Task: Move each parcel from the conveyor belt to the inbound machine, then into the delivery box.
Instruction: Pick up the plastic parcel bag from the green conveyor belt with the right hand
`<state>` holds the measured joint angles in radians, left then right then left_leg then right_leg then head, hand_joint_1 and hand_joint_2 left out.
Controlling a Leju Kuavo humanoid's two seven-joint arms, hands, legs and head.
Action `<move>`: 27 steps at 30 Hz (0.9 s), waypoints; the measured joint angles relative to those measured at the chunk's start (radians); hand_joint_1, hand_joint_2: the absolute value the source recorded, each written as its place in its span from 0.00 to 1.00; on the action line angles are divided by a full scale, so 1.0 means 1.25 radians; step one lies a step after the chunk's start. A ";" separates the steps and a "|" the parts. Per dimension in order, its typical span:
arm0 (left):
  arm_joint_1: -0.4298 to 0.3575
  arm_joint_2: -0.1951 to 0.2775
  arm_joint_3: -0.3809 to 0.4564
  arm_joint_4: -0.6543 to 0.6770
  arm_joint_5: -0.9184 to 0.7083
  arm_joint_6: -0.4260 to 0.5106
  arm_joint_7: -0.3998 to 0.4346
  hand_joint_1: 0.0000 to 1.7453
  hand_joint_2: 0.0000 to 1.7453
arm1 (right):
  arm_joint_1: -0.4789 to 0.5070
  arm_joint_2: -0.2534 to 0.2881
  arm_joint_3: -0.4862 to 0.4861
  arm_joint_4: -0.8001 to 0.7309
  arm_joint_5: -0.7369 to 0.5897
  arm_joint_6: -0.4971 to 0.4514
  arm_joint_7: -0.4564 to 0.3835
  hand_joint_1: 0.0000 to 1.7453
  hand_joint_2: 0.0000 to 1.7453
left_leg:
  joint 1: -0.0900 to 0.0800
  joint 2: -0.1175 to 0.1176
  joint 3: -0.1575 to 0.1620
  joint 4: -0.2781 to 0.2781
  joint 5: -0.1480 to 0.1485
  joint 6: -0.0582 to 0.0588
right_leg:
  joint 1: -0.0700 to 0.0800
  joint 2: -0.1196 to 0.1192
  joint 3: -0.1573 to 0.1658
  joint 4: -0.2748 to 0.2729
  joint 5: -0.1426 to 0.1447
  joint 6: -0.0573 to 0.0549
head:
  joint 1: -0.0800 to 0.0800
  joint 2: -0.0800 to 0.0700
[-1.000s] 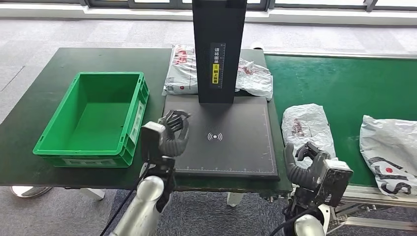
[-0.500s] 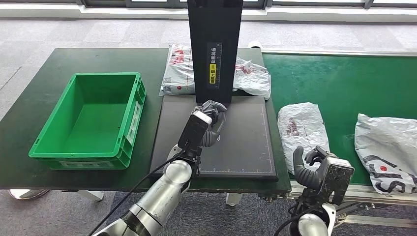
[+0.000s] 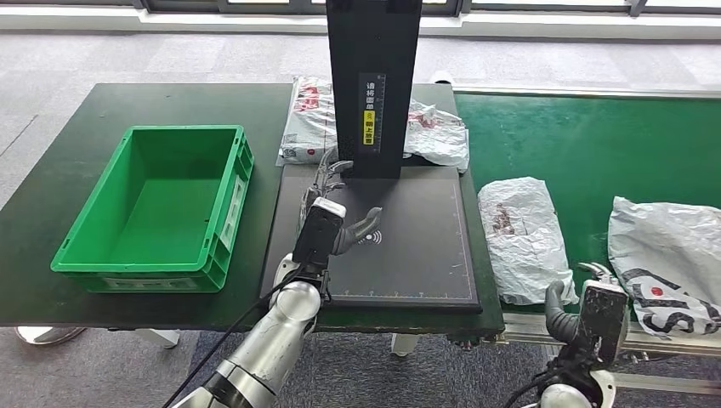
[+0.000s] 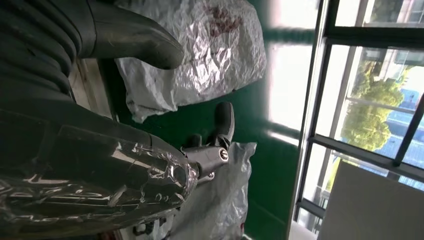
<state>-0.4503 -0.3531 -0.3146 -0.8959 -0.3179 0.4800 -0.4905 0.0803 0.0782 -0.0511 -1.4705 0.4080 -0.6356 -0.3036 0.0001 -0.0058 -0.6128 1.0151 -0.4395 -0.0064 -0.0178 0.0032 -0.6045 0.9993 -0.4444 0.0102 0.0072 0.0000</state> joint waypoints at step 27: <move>0.037 0.011 0.017 -0.037 -0.070 0.075 -0.048 0.00 1.00 | -0.187 -0.134 -0.234 0.382 0.160 0.073 0.131 0.00 0.75 | 0.000 0.000 0.000 0.000 0.000 0.000 | 0.000 0.000 0.000 0.000 0.001 0.001 | 0.000 0.000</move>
<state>-0.4037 -0.3391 -0.2928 -0.9417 -0.4054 0.5742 -0.5502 -0.1535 -0.0893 -0.3436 -0.9926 0.6077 -0.5442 -0.1393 -0.0003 -0.0062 -0.6126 1.0155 -0.4395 -0.0059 -0.0180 0.0030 -0.6042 0.9992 -0.4437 0.0113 0.0072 0.0000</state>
